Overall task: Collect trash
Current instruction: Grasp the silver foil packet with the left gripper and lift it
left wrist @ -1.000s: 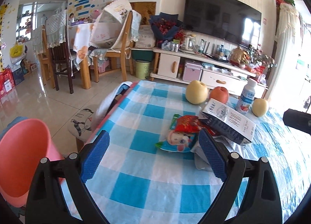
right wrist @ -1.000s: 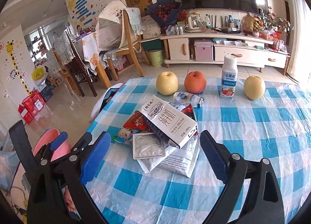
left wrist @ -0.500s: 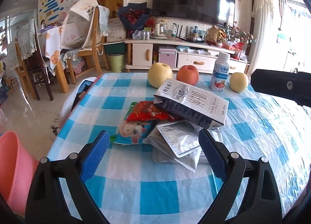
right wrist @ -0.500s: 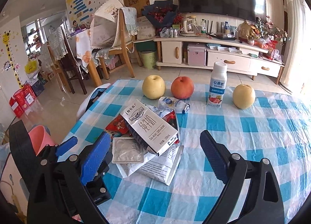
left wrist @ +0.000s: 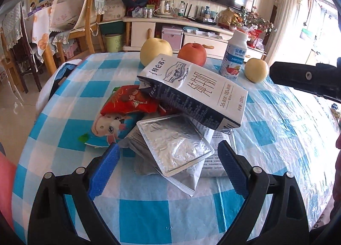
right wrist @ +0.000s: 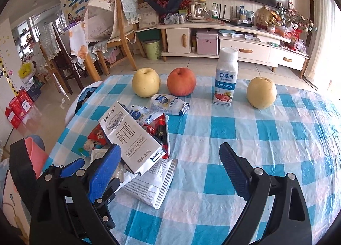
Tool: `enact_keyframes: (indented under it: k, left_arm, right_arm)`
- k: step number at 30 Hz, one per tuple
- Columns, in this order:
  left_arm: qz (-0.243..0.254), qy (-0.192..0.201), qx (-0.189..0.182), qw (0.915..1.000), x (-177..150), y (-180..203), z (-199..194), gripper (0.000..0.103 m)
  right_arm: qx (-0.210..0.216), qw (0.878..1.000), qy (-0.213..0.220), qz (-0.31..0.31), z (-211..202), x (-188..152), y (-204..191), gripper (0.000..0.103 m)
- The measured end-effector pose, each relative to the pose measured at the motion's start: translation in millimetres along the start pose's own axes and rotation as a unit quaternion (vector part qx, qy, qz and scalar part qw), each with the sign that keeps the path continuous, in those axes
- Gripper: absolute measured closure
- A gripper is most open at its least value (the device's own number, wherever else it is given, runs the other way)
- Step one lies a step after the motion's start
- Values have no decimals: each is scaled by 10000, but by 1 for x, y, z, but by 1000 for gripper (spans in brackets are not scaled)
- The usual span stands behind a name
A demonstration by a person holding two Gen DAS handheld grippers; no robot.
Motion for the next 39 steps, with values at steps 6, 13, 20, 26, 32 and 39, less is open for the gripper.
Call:
enact_keyframes:
  k: [6, 13, 20, 26, 32, 39]
  left_arm:
    - [-15, -215, 127, 9997, 2, 2, 19, 10]
    - [61, -177, 424, 9989, 4, 6, 24, 13]
    - [-197, -352, 178, 9990, -3, -2, 24, 23]
    - [355, -228, -540, 9976, -5, 6, 1, 22]
    - [1473, -424, -1045, 9826, -26, 34, -10, 21]
    - [1466, -989, -884, 9803, -49, 60, 4, 20]
  right_arm:
    - [232, 9985, -306, 387, 17, 3, 9, 11]
    - [388, 9979, -402, 337, 28, 3, -1, 11]
    - [430, 9978, -473, 151, 33, 3, -11, 11]
    - [300, 9983, -388, -320, 31, -1, -19, 11]
    - [319, 9979, -429, -373, 35, 0, -19, 11]
    - [296, 9972, -481, -494, 41, -2, -25, 11]
Point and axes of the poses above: each gripper's, at about its wrist camera, not at the fingertips, and z roughly the way its jaws point, y to its right, x to its top, the point moved 1 cm from there along z, roughly the way its jaws point, and after that the axes turned 7 degrees about z, right-handed, at the moved point
